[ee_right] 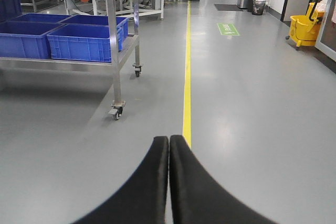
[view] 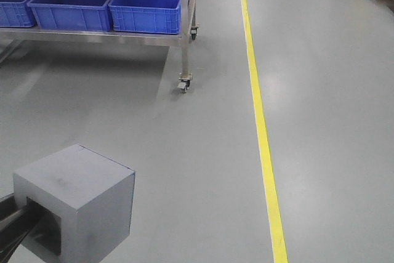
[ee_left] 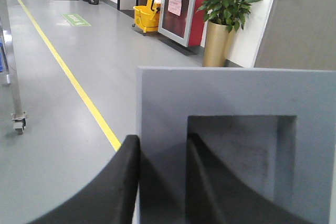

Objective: Sort gray base to blue bin
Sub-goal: 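Drive the base away from the table holding the block in the left gripper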

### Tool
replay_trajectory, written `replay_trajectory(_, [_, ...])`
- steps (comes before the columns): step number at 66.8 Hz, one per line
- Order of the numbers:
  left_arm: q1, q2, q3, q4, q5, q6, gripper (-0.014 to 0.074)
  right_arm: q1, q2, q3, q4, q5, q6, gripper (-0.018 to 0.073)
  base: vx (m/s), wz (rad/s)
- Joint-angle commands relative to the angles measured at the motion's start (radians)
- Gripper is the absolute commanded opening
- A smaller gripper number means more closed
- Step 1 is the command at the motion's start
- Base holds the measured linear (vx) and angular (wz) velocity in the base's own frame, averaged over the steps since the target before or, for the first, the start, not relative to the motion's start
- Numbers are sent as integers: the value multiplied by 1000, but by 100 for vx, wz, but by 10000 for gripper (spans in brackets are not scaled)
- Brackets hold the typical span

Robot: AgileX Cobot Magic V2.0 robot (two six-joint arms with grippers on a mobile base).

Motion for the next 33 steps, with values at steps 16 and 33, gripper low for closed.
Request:
replay_trajectory(16, [-1,2,-32,-4,-111,-5,-7,-2,-7,6,-9,-79,-12,-5,39,-3])
replay_trajectory(33, [-1,2,-32,-4,-111,-5,-7,-2,-7,6,-9,-79,-12,-5,42,-9])
